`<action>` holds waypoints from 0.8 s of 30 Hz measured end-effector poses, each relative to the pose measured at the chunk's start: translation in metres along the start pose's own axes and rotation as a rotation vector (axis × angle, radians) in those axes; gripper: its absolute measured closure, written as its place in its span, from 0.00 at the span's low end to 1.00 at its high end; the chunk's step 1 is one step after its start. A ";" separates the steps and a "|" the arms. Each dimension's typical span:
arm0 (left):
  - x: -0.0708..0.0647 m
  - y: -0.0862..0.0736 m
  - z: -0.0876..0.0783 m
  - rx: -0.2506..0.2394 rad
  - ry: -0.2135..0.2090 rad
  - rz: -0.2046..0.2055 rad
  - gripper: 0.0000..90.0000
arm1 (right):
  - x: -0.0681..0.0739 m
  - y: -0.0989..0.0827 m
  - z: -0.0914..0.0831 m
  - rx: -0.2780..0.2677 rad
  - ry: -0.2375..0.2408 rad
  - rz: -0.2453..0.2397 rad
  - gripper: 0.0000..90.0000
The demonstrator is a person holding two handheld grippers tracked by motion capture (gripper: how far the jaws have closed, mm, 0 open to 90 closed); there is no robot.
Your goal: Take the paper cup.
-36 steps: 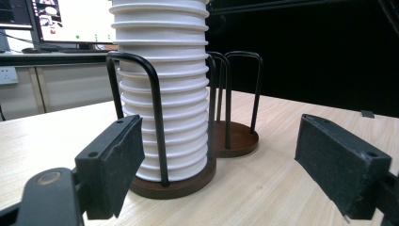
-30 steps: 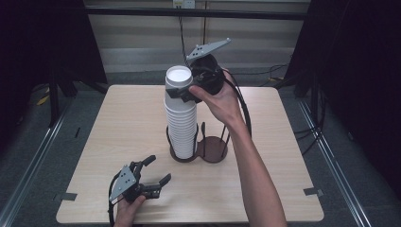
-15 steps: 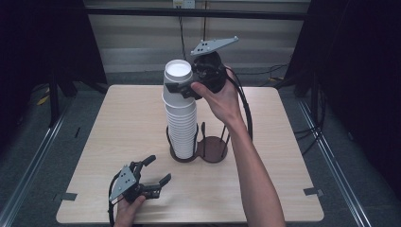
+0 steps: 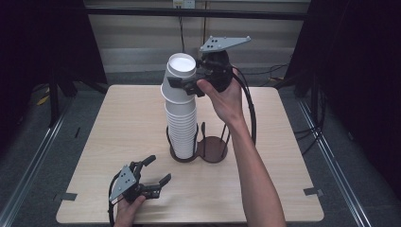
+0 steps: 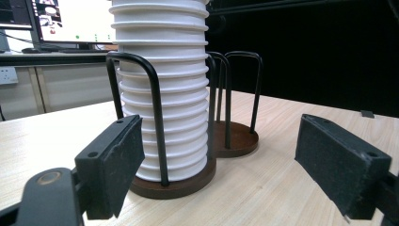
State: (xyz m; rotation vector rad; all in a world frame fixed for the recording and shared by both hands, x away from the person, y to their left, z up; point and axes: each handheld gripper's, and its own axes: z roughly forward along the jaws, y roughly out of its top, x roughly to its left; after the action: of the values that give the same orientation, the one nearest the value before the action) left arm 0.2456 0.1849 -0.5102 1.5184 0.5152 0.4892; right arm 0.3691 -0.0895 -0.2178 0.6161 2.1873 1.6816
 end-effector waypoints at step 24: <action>0.000 0.000 0.000 0.000 0.001 0.000 0.18 | -0.001 0.001 -0.025 -0.154 0.007 0.025 0.24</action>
State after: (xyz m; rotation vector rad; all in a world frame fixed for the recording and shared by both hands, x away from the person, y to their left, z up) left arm 0.2455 0.1849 -0.5102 1.5186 0.5162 0.4899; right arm 0.3576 -0.1106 -0.2101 0.5990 2.0387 1.8458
